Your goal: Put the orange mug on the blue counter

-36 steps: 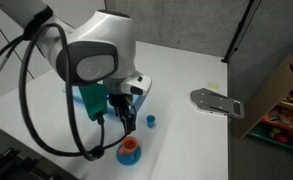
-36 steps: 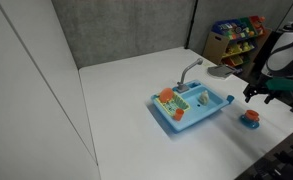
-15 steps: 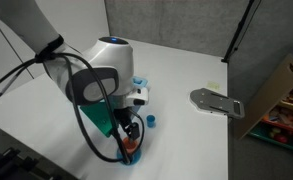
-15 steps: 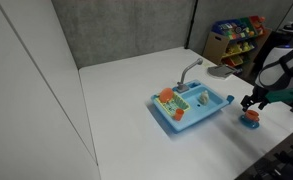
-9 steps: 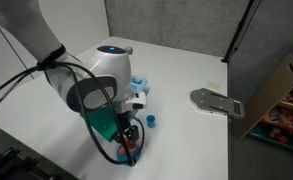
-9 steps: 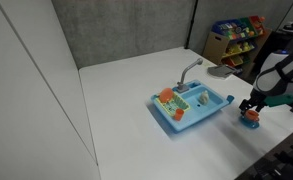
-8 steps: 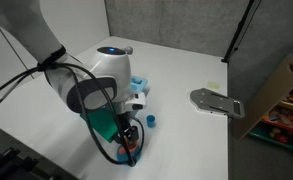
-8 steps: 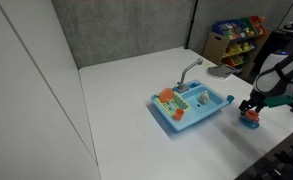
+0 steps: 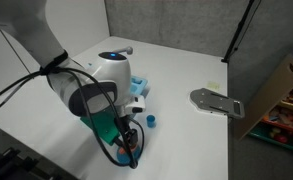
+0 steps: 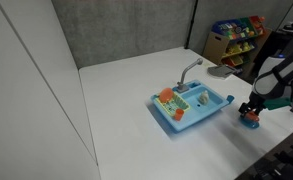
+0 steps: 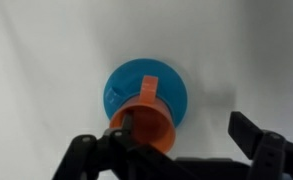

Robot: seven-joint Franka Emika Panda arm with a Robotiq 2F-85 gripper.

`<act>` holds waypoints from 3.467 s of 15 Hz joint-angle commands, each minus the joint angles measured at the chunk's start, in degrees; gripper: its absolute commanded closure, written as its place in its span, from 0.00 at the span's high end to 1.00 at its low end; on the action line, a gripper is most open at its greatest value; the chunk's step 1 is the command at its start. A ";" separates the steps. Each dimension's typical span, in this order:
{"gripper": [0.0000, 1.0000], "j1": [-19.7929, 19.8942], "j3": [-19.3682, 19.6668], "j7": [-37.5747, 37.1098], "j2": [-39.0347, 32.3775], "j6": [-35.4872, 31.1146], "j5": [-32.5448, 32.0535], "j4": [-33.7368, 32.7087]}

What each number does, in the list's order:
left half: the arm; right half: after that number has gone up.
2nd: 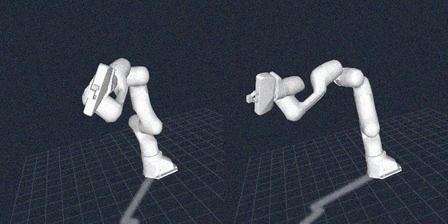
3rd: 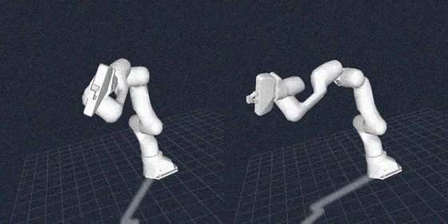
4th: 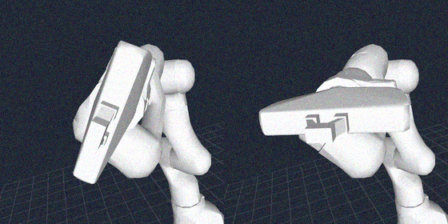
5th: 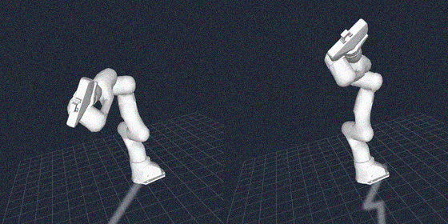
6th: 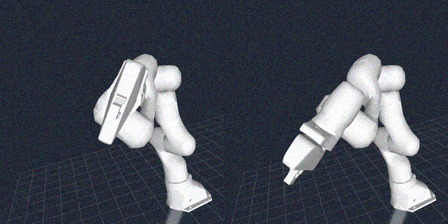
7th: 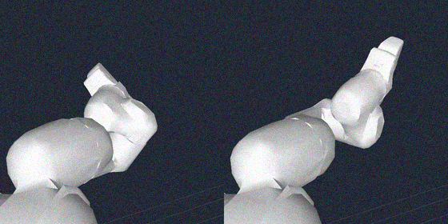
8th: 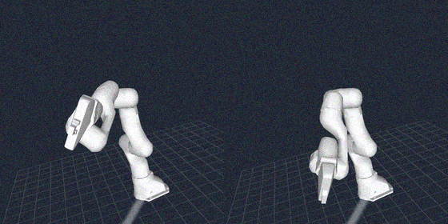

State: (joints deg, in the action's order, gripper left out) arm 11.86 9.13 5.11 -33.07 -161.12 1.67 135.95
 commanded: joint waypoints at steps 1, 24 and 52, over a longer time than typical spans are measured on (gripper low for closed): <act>0.66 1.72 -0.88 1.41 -0.87 -0.28 -0.64 -1.37; 0.03 2.24 0.28 0.48 4.97 3.19 -0.77 0.42; 0.05 -5.99 2.90 -2.97 28.23 7.03 -19.20 12.56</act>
State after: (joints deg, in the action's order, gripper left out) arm 4.64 13.23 2.21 -4.90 -154.29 -17.38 148.61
